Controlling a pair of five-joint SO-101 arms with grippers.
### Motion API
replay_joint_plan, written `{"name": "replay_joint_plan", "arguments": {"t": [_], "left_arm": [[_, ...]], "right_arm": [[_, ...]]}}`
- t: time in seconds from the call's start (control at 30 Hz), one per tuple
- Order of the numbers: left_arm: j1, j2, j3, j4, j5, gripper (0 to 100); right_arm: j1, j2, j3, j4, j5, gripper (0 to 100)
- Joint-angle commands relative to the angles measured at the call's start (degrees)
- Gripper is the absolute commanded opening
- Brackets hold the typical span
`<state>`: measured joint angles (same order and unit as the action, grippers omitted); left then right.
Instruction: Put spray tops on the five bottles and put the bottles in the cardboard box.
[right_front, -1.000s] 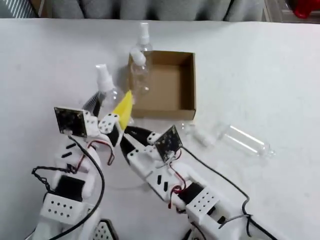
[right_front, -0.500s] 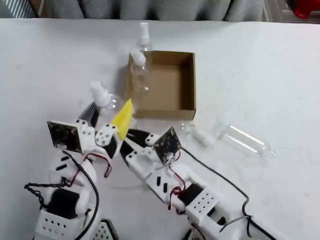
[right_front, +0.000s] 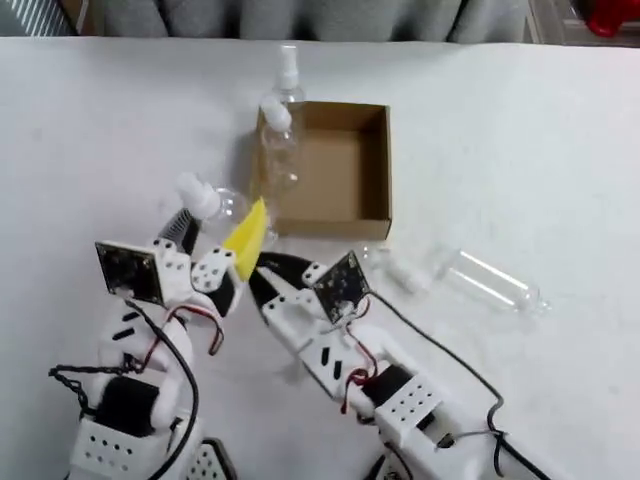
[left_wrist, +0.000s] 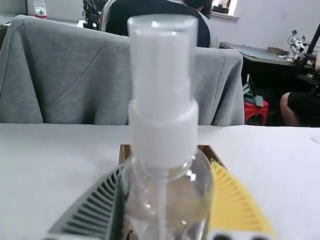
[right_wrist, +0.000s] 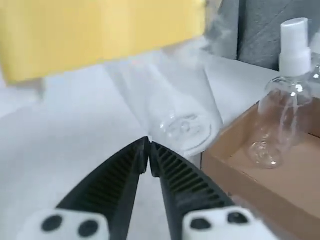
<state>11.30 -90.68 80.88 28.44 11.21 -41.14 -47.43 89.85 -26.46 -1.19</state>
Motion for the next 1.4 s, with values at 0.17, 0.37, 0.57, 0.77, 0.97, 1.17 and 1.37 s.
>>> {"name": "replay_joint_plan", "arguments": {"t": [0.17, 0.37, 0.57, 0.77, 0.97, 1.17, 1.37], "left_arm": [[0.0, 15.7, -3.2, -6.2, -0.6, 2], [-2.8, 27.0, -7.5, -8.4, -0.4, 2], [-2.8, 32.1, -9.9, -10.4, -0.4, 2], [-2.8, 32.1, -9.6, -15.8, -0.3, 2], [-2.8, 32.5, -9.6, -20.6, -0.3, 2], [-2.8, 32.6, -9.6, -25.8, 2.5, 2], [-2.8, 32.7, -9.9, -31.4, 5.0, 2]], "right_arm": [[12.4, -0.4, -1.7, 3.6, 7.1, 1.5], [20.4, -0.4, -3.6, 7.4, 8.0, 1.5], [27.9, -0.3, -5.0, 7.7, 4.3, 1.5], [34.8, 0.0, -6.6, 8.0, -0.9, 1.5], [35.4, 0.2, -6.6, 8.0, -1.0, 1.5], [35.0, 0.2, -6.3, 8.0, -1.0, 1.5], [35.0, 0.3, -6.2, 8.0, -1.0, 1.5]]}}
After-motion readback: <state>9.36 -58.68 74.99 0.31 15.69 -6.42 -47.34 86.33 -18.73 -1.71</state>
